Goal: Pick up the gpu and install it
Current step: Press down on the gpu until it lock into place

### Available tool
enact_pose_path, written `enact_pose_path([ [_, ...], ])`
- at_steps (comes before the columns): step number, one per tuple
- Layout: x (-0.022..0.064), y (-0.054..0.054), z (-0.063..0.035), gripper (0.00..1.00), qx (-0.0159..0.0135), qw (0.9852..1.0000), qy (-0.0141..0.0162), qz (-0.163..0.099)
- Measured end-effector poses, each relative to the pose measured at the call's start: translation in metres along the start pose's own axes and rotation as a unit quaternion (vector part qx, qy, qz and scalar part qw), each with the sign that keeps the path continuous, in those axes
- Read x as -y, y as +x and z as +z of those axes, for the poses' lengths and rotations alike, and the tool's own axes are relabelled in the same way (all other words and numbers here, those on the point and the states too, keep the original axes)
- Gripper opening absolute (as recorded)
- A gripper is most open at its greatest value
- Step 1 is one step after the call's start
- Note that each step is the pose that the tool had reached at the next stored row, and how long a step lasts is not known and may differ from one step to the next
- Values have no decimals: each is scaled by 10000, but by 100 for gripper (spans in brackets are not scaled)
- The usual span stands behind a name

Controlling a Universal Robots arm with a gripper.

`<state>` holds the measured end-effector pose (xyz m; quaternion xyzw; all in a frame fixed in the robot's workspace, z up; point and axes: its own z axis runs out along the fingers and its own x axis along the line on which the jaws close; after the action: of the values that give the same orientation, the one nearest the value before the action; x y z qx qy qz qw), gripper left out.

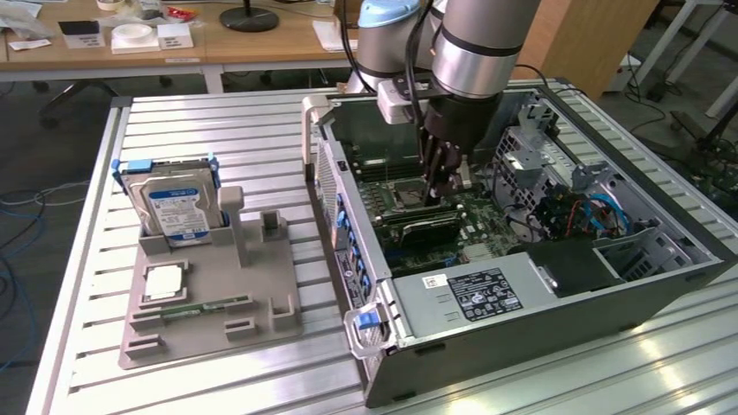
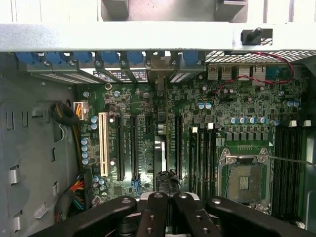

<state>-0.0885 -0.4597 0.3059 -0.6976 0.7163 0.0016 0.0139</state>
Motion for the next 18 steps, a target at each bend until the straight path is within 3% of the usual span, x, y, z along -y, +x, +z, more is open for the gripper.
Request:
enact_pose_path([
  [4,0,-8,2,11,30,10000,1,6],
  [18,-5,-7,45,11,32,10000,2,15],
])
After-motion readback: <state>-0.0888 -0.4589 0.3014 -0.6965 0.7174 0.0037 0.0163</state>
